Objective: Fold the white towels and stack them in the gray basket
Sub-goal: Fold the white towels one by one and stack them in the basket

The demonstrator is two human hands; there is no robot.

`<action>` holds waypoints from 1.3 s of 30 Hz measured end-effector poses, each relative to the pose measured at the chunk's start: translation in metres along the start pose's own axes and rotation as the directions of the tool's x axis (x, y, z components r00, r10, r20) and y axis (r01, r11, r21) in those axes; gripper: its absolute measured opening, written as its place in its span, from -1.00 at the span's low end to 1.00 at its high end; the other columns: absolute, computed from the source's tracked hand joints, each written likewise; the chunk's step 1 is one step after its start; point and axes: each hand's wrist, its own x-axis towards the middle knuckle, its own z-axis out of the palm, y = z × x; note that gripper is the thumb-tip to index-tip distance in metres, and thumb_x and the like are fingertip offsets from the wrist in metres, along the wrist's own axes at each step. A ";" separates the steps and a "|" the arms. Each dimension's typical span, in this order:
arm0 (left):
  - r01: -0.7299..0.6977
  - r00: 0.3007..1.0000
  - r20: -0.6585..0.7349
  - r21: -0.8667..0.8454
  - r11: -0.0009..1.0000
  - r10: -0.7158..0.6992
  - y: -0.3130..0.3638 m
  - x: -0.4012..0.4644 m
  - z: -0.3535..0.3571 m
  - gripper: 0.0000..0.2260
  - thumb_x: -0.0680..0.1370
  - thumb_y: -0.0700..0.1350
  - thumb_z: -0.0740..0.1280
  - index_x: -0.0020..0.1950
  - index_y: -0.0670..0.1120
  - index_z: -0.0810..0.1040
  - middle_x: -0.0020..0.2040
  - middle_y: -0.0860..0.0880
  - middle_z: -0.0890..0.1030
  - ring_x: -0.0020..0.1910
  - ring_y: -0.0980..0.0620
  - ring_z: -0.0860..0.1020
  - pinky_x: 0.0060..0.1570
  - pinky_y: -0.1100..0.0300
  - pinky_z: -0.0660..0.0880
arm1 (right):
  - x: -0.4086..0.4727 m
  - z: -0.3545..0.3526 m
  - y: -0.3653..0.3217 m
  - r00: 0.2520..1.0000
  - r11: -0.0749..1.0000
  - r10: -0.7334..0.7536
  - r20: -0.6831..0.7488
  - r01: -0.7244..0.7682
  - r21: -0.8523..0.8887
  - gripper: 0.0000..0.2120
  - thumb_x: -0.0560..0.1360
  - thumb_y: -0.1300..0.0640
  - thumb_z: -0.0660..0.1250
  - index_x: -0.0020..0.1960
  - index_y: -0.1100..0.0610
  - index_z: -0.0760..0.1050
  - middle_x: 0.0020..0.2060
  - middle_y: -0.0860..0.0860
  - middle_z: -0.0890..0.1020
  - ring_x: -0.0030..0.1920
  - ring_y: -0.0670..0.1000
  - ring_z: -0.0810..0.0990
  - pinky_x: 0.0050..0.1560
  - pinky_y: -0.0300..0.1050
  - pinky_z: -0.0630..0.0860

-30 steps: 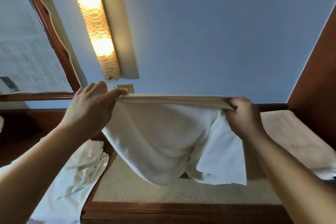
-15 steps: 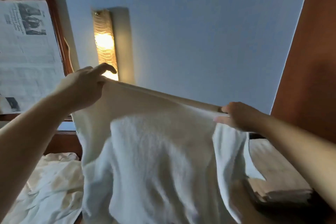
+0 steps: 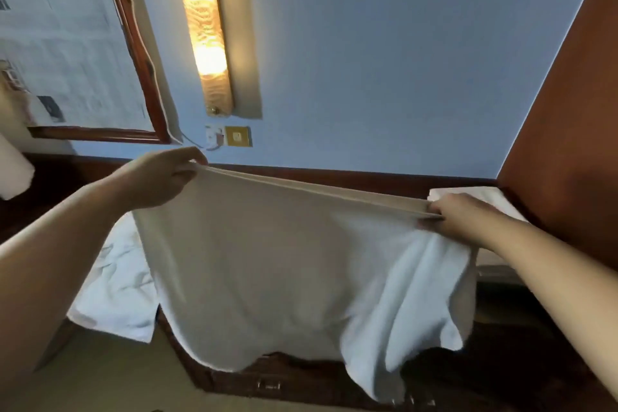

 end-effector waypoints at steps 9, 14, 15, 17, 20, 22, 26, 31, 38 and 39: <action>0.047 0.984 0.133 0.467 0.883 -0.123 -0.053 -0.062 0.064 -0.74 0.63 0.08 0.07 0.22 0.40 0.41 0.08 0.18 0.57 -0.01 -0.02 0.55 0.02 -0.02 0.51 | -0.011 0.111 -0.012 0.990 0.991 0.001 0.138 -0.019 0.132 -0.76 0.65 0.08 0.26 -0.19 0.01 0.51 -0.11 0.06 0.60 -0.03 0.13 0.61 -0.14 -0.03 0.44; 0.174 0.909 0.273 0.438 0.882 -0.315 -0.051 -0.089 0.092 -0.55 0.60 -0.25 0.17 0.12 0.36 0.51 0.08 -0.02 0.33 -0.11 -0.06 0.42 -0.04 0.10 0.45 | -0.014 0.143 -0.011 0.969 0.972 -0.031 0.244 -0.027 0.232 -0.72 0.57 0.28 0.22 -0.18 -0.02 0.57 -0.22 0.01 0.60 -0.23 0.03 0.57 -0.27 -0.09 0.43; 0.184 0.905 0.275 0.437 0.881 -0.325 -0.053 -0.094 0.098 -0.54 0.57 -0.27 0.17 0.13 0.33 0.50 0.09 -0.02 0.35 -0.11 -0.07 0.44 -0.07 0.09 0.47 | -0.014 0.147 -0.013 0.977 0.974 -0.023 0.211 -0.026 0.224 -0.72 0.59 0.26 0.23 -0.16 -0.06 0.56 -0.18 -0.01 0.55 -0.20 0.02 0.55 -0.24 -0.08 0.45; 0.201 0.902 0.253 0.470 0.859 -0.350 -0.055 -0.101 0.107 -0.59 0.57 -0.25 0.16 0.25 0.19 0.53 0.08 -0.01 0.34 -0.12 -0.10 0.48 -0.11 0.07 0.49 | -0.016 0.161 -0.017 0.982 0.989 -0.039 0.187 0.011 0.150 -0.74 0.60 0.21 0.22 -0.13 -0.13 0.49 -0.09 -0.03 0.47 -0.13 0.01 0.52 -0.12 -0.04 0.49; 0.229 0.894 0.211 0.544 0.807 -0.396 -0.055 -0.107 0.116 -0.76 0.65 -0.12 0.08 0.19 0.04 0.51 0.00 -0.02 0.32 -0.16 -0.12 0.50 -0.07 -0.02 0.54 | -0.022 0.183 -0.014 0.960 0.998 -0.059 0.275 0.052 0.031 -0.70 0.58 0.22 0.17 0.17 -0.06 0.54 -0.07 -0.05 0.45 -0.13 -0.03 0.50 -0.15 -0.08 0.47; 0.253 0.894 0.184 0.546 0.799 -0.409 -0.060 -0.112 0.126 -0.78 0.67 -0.05 0.05 0.07 -0.02 0.49 -0.06 -0.03 0.28 -0.19 -0.14 0.48 -0.04 -0.09 0.54 | -0.026 0.191 -0.009 0.964 0.999 -0.041 0.263 0.040 0.009 -0.66 0.59 0.22 0.16 0.27 -0.02 0.55 -0.08 -0.07 0.45 -0.14 -0.04 0.50 -0.22 -0.13 0.42; 0.204 0.895 0.217 0.578 0.791 -0.389 -0.054 -0.116 0.142 -0.79 0.62 0.01 0.14 0.13 -0.04 0.48 0.03 -0.10 0.40 -0.11 -0.22 0.56 -0.09 -0.08 0.55 | -0.021 0.205 -0.005 0.992 0.987 0.104 0.070 -0.112 0.119 -0.77 0.67 0.03 0.25 0.23 0.05 0.60 -0.09 -0.02 0.54 -0.19 -0.01 0.51 -0.38 -0.20 0.24; 0.068 0.895 0.301 0.638 0.767 -0.330 -0.054 -0.122 0.150 -0.49 0.56 0.40 0.11 0.19 0.02 0.44 0.11 -0.08 0.52 -0.03 -0.13 0.65 -0.11 0.01 0.56 | -0.020 0.202 0.022 0.995 0.983 0.035 0.092 -0.051 0.177 -0.76 0.68 -0.12 0.26 -0.02 0.00 0.57 -0.16 -0.04 0.58 -0.14 0.05 0.58 -0.28 -0.08 0.37; 0.122 0.917 0.253 0.561 0.819 -0.309 -0.072 -0.080 0.193 -0.46 0.64 0.34 0.00 0.30 -0.05 0.42 0.17 -0.20 0.50 -0.01 -0.29 0.63 -0.21 -0.09 0.49 | 0.041 0.197 0.047 0.965 0.981 -0.079 0.252 0.120 -0.150 -0.71 0.69 -0.13 0.21 0.17 0.05 0.57 -0.08 -0.04 0.49 -0.08 0.08 0.57 -0.12 -0.02 0.46; 0.134 0.926 0.231 0.539 0.831 -0.299 -0.079 -0.067 0.203 -0.50 0.66 0.28 0.04 0.33 -0.08 0.42 0.16 -0.24 0.49 -0.01 -0.34 0.61 -0.22 -0.14 0.50 | 0.054 0.197 0.048 0.965 0.974 -0.075 0.251 0.124 -0.188 -0.74 0.69 -0.08 0.23 0.12 0.08 0.57 -0.11 -0.04 0.45 -0.14 0.07 0.55 -0.16 -0.02 0.44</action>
